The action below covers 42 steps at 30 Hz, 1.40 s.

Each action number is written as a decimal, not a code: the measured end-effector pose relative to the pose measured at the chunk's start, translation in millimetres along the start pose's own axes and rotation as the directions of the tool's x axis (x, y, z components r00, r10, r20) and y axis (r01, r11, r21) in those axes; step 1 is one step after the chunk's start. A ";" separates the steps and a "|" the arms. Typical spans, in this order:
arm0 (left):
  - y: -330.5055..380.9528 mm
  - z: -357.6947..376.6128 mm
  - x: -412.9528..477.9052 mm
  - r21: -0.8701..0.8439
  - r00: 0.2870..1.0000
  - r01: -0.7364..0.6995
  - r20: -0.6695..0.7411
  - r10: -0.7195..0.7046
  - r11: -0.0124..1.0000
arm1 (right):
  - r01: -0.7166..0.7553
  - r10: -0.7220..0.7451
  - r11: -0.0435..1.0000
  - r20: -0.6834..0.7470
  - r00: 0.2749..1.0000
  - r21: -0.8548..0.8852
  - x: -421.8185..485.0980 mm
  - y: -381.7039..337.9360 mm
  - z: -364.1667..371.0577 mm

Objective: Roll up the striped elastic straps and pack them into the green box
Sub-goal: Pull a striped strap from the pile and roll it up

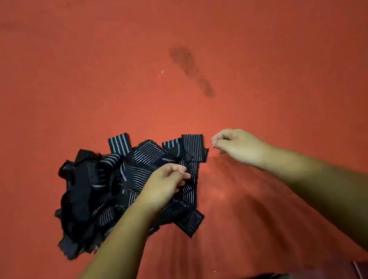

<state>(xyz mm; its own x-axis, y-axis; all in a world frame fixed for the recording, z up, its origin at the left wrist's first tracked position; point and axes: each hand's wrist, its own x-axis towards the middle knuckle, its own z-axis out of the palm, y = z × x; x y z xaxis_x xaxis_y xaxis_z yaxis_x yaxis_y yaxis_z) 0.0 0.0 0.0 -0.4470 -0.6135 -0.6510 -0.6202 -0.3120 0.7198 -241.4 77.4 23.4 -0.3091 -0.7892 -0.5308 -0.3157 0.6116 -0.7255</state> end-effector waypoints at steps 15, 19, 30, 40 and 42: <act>-166.4 52.1 42.9 0.268 0.849 -0.449 -0.171 0.500 0.853 | 0.386 -0.388 0.921 -0.186 0.903 -0.051 5.8 165.5 147.2; -186.9 51.3 42.7 0.416 0.720 -0.566 -0.170 0.673 0.711 | 0.490 -0.511 0.860 -0.237 0.826 -0.144 5.0 175.3 156.3; -206.0 60.3 53.9 0.694 0.446 -0.627 -0.053 0.894 0.354 | 0.582 -0.594 0.803 -0.272 0.758 -0.131 4.5 190.6 161.2; -216.5 78.6 43.0 0.819 0.461 -0.464 -0.102 0.882 0.337 | 0.553 -0.544 0.832 -0.256 0.799 -0.044 -23.8 204.7 171.1; -224.3 83.3 35.9 0.813 0.449 -0.456 -0.141 0.883 0.361 | 0.532 -0.564 0.826 -0.287 0.774 -0.187 -32.6 212.8 178.8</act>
<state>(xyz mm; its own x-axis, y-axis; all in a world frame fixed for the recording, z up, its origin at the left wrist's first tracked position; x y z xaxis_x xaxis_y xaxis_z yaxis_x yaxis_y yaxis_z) 69.3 108.4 -204.9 -0.6573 -0.6526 0.3770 -0.5446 0.7570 0.3610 -138.0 223.2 -192.1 -0.3188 -0.9397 0.1236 -0.5925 0.0958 -0.7998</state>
